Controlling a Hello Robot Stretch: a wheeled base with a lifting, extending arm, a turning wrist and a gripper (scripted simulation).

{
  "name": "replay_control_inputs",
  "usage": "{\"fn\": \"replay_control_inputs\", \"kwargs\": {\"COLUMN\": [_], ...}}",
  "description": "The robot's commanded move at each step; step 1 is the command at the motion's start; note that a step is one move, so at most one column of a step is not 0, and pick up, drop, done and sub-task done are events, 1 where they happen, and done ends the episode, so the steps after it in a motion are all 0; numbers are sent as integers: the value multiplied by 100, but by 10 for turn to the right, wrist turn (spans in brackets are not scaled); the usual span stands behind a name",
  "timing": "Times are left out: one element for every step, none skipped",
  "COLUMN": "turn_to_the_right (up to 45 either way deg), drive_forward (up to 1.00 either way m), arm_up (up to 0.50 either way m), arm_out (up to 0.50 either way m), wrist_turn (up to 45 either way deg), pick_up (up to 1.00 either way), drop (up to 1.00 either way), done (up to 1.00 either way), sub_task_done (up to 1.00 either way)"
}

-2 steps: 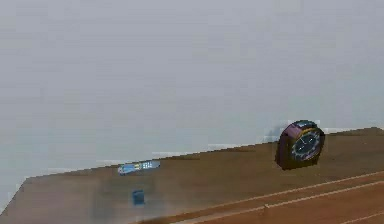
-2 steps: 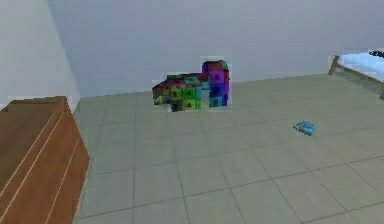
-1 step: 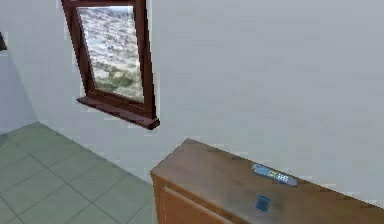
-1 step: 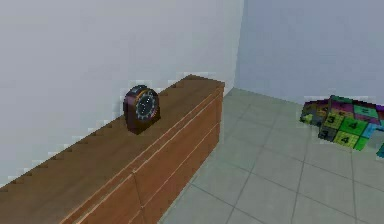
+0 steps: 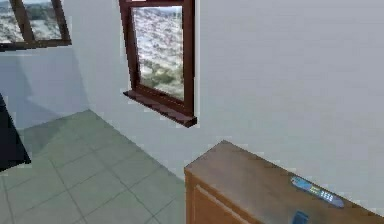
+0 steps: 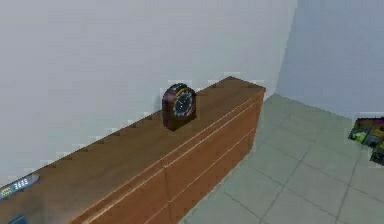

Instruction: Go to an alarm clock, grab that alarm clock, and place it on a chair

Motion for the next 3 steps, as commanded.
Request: {"fn": "replay_control_inputs", "kwargs": {"turn_to_the_right": [450,450,270], "drive_forward": [0,0,0], "arm_up": [0,0,0], "arm_out": [0,0,0], "wrist_turn": [0,0,0], "pick_up": [0,0,0], "drop": [0,0,0], "done": [0,0,0], "sub_task_done": [0,0,0]}}
